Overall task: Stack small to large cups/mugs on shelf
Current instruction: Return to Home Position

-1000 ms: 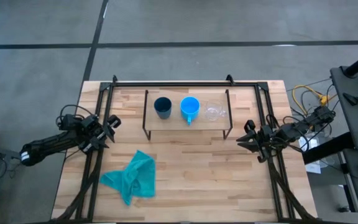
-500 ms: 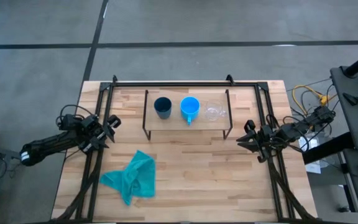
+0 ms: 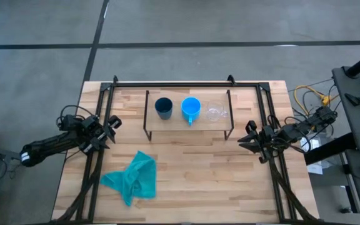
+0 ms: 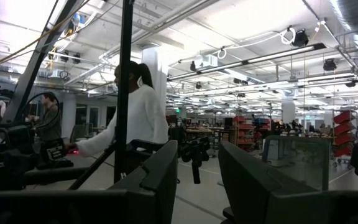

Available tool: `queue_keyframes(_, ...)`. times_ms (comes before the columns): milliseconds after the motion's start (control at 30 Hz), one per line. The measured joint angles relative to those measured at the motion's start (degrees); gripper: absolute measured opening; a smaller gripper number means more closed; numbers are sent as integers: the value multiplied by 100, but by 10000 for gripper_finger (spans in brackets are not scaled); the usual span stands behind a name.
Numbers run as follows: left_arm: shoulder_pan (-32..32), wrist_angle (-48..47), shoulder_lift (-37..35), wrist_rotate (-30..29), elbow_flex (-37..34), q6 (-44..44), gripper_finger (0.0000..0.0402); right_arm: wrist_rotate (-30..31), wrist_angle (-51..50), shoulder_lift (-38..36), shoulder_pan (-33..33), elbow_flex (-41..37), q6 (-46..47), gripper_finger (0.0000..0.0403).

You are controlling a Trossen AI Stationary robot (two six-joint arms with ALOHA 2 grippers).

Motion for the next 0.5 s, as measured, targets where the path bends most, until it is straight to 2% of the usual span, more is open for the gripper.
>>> queue_keyframes(500, 1, -1, 0, -1, 0, -1, 105, 0, -2, 0, 0, 0, 0, 78)
